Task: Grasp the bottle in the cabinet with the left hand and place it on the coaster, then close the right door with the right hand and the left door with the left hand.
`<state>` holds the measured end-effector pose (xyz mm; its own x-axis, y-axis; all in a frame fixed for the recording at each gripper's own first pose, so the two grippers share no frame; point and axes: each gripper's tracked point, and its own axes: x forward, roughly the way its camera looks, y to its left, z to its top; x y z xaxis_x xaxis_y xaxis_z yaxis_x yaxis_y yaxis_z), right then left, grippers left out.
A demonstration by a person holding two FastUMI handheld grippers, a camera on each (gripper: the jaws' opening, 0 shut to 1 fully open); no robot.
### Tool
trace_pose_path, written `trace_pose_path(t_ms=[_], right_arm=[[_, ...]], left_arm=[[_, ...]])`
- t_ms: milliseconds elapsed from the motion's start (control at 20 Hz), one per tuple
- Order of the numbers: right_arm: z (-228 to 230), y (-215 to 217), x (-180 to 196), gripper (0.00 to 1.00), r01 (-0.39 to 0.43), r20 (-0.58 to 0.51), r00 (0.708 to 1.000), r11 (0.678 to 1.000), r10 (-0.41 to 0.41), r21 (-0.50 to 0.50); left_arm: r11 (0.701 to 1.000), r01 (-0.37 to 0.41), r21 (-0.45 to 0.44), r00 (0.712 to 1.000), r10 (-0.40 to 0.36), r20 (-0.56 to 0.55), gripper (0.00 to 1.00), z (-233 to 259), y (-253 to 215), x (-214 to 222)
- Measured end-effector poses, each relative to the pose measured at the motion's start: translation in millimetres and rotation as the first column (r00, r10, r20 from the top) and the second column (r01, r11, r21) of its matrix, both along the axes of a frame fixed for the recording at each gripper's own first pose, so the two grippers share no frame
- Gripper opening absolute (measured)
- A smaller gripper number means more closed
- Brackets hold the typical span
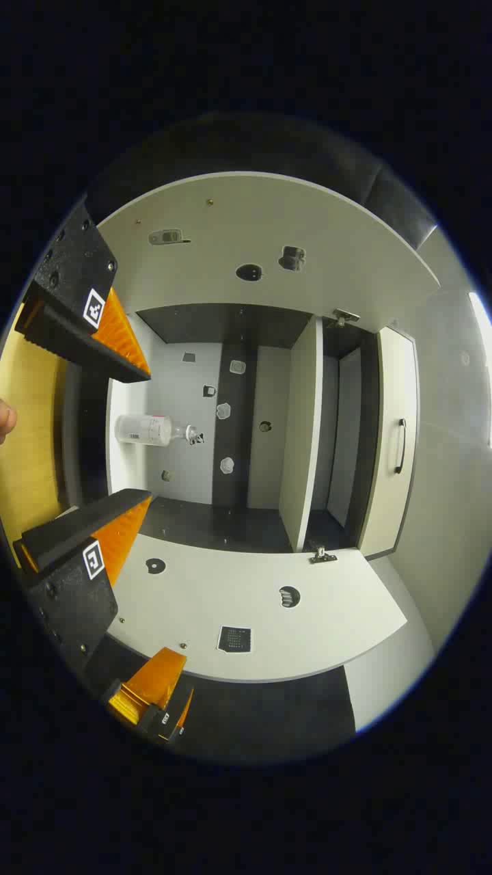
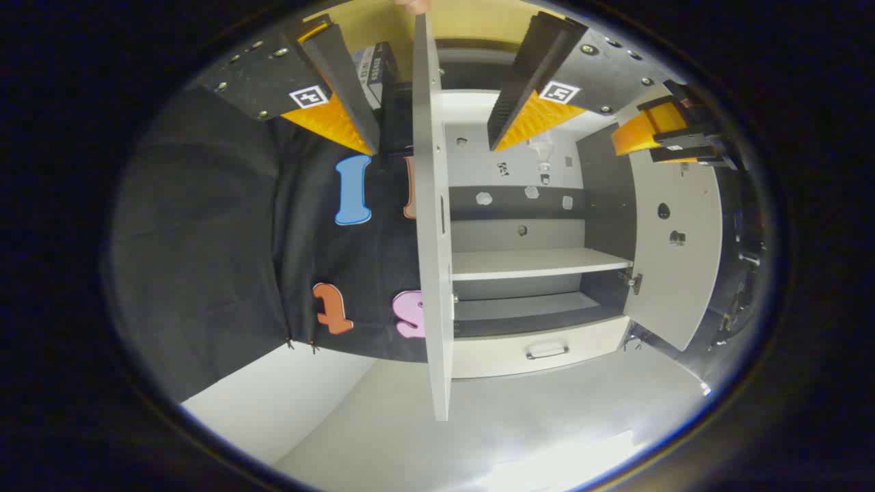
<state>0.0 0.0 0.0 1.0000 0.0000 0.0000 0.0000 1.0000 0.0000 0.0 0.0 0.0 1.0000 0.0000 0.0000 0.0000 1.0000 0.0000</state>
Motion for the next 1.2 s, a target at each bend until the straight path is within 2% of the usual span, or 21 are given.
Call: trace_pose_path(t_ms=[50,150,200,250,400,600,650,1200], right_arm=[[0,-1,0,0.96,0.001,-0.002,1.000,1.000,-0.001,0.002],[2,-1,-1,0.96,0.000,-0.001,1.000,1.000,0.000,0.008],[2,-1,-1,0.96,0.000,0.001,1.000,1.000,0.000,0.009],[3,-1,-2,0.96,0.001,0.002,1.000,1.000,-0.001,0.009],[2,2,-4,0.96,-0.004,-0.001,1.000,1.000,0.004,0.013],[3,0,-7,0.96,0.002,-0.001,1.000,1.000,-0.002,0.016],[3,0,-8,0.96,0.003,-0.002,1.000,1.000,-0.003,0.013],[-5,-1,-12,0.96,-0.009,0.000,1.000,1.000,0.009,-0.005]], left_arm=[[1.000,0.006,-0.008,1.000,-0.006,0.000,0.93,0,-3,2],[1.000,0.010,-0.016,1.000,-0.010,0.002,0.93,0,-4,3],[1.000,0.007,-0.015,1.000,-0.007,0.002,0.96,0,-3,4],[1.000,0.003,-0.016,1.000,-0.003,0.001,0.93,0,-2,3],[1.000,-0.004,-0.028,1.000,0.004,-0.006,1.00,-2,1,1],[0.999,0.004,-0.052,1.000,-0.004,-0.016,0.93,-5,0,-5],[0.999,0.000,-0.052,1.000,-0.001,-0.018,0.96,-7,2,-6],[0.999,-0.031,-0.044,0.999,0.030,-0.035,0.96,-12,11,-10]])
